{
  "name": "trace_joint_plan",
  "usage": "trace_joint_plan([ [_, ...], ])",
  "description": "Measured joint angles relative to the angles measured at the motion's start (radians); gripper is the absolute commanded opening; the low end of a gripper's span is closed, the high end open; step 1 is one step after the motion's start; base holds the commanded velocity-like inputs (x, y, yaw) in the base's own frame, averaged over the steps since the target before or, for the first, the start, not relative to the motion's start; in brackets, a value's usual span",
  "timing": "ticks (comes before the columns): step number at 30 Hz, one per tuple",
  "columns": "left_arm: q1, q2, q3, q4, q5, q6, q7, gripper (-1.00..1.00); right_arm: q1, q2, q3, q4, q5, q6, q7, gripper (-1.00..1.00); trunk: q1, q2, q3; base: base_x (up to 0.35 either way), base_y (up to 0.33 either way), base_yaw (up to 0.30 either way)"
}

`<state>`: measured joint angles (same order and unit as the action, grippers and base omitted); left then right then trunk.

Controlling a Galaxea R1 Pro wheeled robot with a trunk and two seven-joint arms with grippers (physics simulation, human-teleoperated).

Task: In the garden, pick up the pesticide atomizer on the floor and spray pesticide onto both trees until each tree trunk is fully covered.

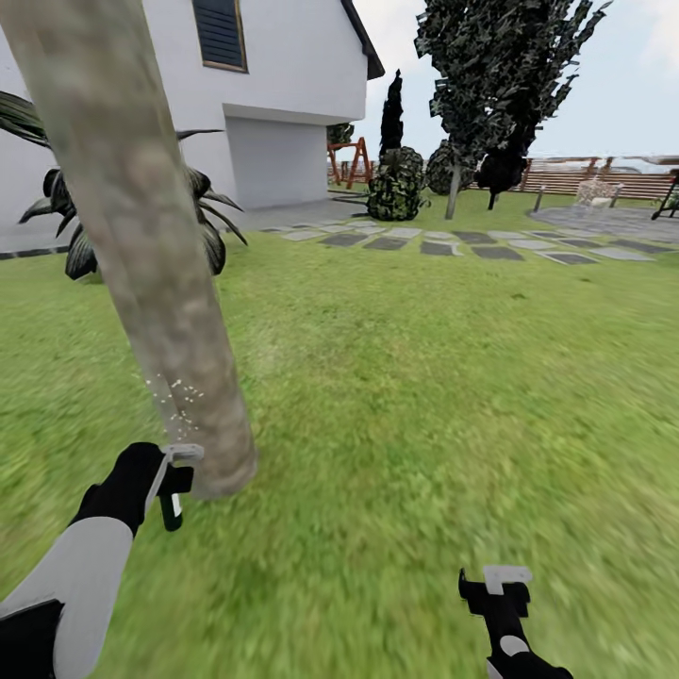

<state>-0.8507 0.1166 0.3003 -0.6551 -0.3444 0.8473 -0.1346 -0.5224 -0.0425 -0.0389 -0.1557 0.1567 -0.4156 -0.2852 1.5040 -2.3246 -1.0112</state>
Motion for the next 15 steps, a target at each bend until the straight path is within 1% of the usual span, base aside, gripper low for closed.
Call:
trace_joint_plan([
  [6,0.000,0.008,0.004,0.007,0.000,-0.001,0.000,-1.00,0.000,-0.001,0.000,0.000,0.000,0.000,0.000,1.00,0.000,0.000,0.000,0.219,-0.189,0.000],
  [11,0.012,0.011,0.005,0.011,-0.002,-0.004,0.000,-1.00,0.000,0.000,0.000,0.000,0.000,0.000,0.000,1.00,0.000,0.000,0.000,0.018,-0.268,0.000],
  [13,0.016,0.013,0.005,0.013,-0.003,-0.037,0.003,-1.00,0.000,0.001,0.000,0.000,-0.001,0.000,0.000,1.00,0.000,0.000,0.000,0.001,-0.274,0.054],
  [15,0.017,0.012,0.005,0.014,-0.002,-0.047,0.004,-1.00,0.000,0.001,0.000,0.000,0.000,0.000,0.000,1.00,0.000,0.000,0.000,0.000,-0.275,0.165],
])
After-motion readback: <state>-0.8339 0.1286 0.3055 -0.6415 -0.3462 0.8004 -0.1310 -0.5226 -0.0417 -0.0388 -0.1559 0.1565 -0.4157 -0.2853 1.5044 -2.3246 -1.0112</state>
